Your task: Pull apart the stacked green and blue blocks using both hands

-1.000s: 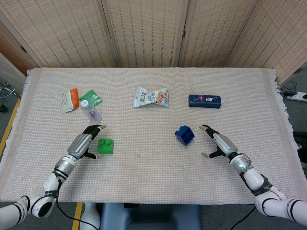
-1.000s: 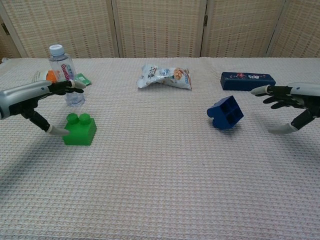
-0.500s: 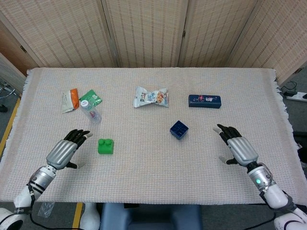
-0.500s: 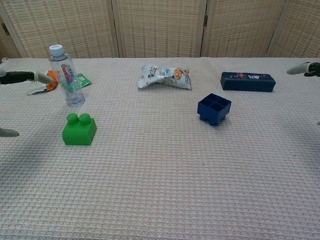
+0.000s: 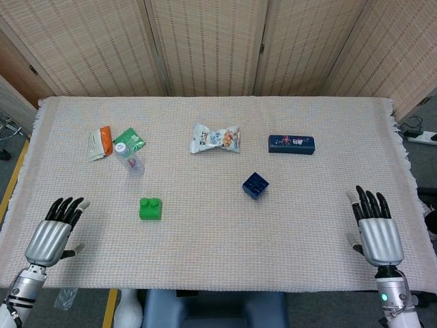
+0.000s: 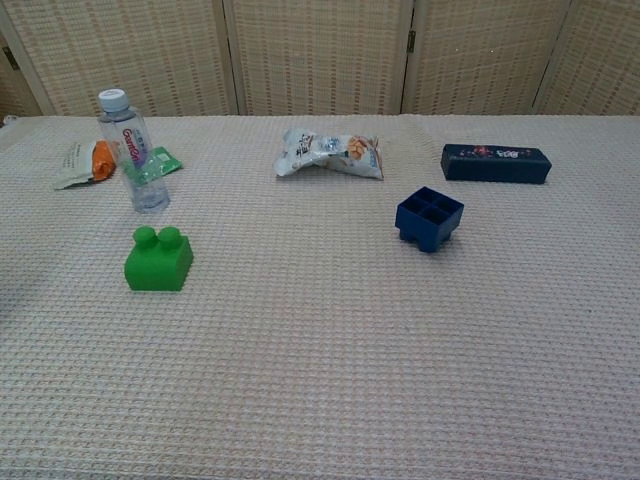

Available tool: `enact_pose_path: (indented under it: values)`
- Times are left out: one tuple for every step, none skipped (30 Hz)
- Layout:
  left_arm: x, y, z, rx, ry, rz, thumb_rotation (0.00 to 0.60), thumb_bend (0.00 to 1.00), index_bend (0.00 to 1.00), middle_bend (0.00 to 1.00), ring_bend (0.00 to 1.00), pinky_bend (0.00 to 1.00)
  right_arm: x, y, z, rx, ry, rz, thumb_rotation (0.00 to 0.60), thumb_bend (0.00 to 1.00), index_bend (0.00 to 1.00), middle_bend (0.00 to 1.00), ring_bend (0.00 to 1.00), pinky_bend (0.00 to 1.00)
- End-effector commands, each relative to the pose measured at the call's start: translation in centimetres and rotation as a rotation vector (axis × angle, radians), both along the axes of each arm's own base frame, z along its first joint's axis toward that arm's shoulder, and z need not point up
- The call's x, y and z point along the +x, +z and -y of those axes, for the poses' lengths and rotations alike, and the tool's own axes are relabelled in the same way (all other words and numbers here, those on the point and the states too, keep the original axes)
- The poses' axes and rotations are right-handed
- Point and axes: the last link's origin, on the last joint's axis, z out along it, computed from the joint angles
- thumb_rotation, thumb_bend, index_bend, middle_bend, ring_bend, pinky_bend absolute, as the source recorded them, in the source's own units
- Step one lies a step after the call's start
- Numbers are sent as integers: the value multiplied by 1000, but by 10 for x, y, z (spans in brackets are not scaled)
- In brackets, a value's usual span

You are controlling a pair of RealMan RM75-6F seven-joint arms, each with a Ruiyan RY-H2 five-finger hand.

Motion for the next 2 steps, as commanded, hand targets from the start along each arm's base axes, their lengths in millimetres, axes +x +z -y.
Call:
enact_pose_path:
  values:
    - [1, 0, 5, -16, 20, 5, 600, 222, 121, 96, 0, 0, 0, -3, 1, 24, -14, 9, 600, 313, 0, 0, 0, 0]
    - [1, 0, 5, -18, 24, 8, 600, 222, 121, 96, 0, 0, 0, -3, 1, 26, -15, 11, 600, 313, 0, 0, 0, 0]
